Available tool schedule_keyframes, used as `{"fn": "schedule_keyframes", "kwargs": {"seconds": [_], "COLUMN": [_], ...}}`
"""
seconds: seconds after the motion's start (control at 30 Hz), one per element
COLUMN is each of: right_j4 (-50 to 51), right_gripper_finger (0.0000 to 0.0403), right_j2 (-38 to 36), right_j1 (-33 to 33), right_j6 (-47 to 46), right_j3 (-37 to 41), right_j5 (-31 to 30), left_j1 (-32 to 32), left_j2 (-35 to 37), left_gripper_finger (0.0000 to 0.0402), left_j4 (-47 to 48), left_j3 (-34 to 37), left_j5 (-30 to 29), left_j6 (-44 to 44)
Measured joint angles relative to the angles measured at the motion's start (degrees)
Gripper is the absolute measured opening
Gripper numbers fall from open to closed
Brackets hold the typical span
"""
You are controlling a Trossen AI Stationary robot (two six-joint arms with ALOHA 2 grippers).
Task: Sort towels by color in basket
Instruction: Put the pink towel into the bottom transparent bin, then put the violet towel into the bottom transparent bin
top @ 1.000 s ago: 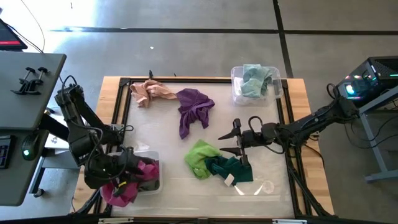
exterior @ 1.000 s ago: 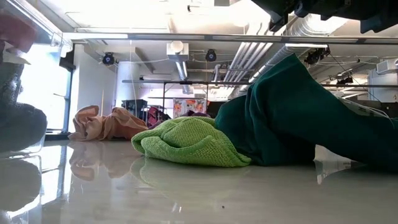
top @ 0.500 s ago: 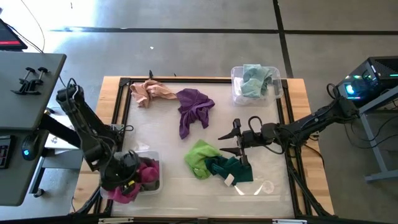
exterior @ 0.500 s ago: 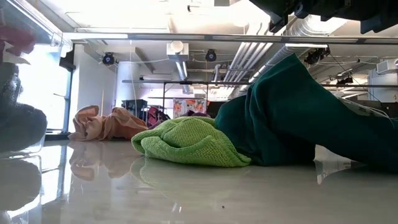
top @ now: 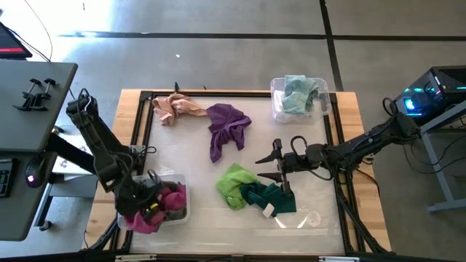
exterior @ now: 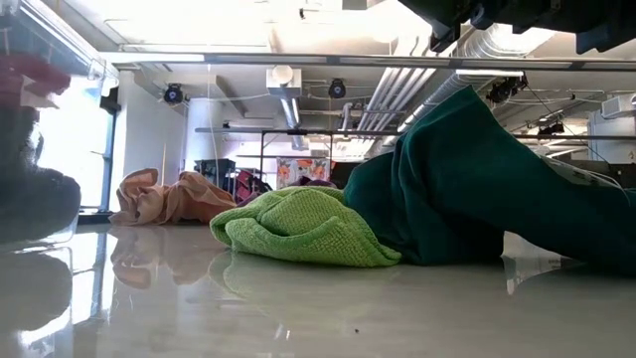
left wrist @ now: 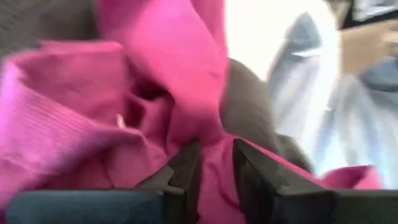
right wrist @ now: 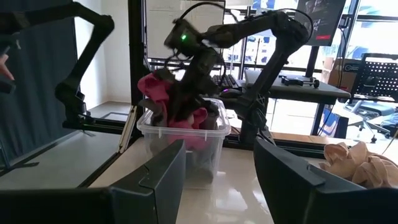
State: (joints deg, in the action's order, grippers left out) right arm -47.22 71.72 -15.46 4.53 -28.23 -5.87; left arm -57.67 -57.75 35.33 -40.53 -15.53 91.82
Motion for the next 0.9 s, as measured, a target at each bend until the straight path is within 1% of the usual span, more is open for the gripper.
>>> {"fn": "schedule_keyframes", "kwargs": {"seconds": [0.13, 0.23, 0.33, 0.43, 0.5, 0.6, 0.7, 0.77, 0.8, 0.83, 0.87, 0.9], "right_j4": [0.02, 0.05, 0.34, 0.72, 0.74, 0.80, 0.93, 1.25, 1.67, 2.36, 3.43, 4.67], "right_gripper_finger": [0.0186, 0.0186, 0.0186, 0.0186, 0.0186, 0.0186, 0.0186, 0.0186, 0.0186, 0.0186, 0.0186, 0.0186], "right_j2": [0.00, 0.00, 0.00, 0.00, 0.00, 0.00, 0.00, 0.00, 0.00, 0.00, 0.00, 0.00], "right_j1": [0.07, 0.07, 0.07, 0.07, 0.07, 0.07, 0.09, 0.09, 0.09, 0.09, 0.10, 0.11], "right_j6": [0.01, 0.01, 0.01, 0.01, 0.01, 0.01, 0.34, 1.52, 1.62, 1.52, 1.12, 0.59], "right_j3": [0.00, 0.00, 0.00, 0.00, 0.00, 0.00, 0.00, 0.00, 0.00, 0.00, 0.00, 0.00], "right_j5": [0.00, 0.00, 0.00, -0.03, -0.13, -0.13, -0.30, -2.78, -4.80, -7.39, -10.23, -13.01], "left_j1": [0.00, 0.00, 0.00, 0.00, 0.00, 0.00, 0.41, 1.36, 2.23, 3.54, 5.28, 7.26], "left_j2": [6.23, 10.92, 14.69, 16.68, 16.97, 16.17, 14.32, 12.44, 11.57, 10.80, 10.27, 9.85], "left_gripper_finger": [0.0091, 0.0092, 0.0092, 0.0092, 0.0092, 0.0092, 0.0092, 0.0092, 0.0092, 0.0092, 0.0092, 0.0092], "left_j4": [-1.42, -3.19, -4.70, -6.35, -7.31, -9.92, -13.67, -15.22, -16.20, -16.08, -15.90, -15.73], "left_j3": [0.00, 0.00, -0.02, -0.02, -0.02, -0.02, -0.02, 0.10, 0.47, 0.70, 0.72, 0.72], "left_j5": [1.05, -0.13, -3.41, -7.88, -12.69, -23.11, -36.64, -47.85, -52.95, -56.15, -56.52, -54.79], "left_j6": [-0.77, -2.70, -7.79, -14.93, -21.67, -34.10, -47.32, -55.71, -57.51, -58.02, -58.08, -58.18]}}
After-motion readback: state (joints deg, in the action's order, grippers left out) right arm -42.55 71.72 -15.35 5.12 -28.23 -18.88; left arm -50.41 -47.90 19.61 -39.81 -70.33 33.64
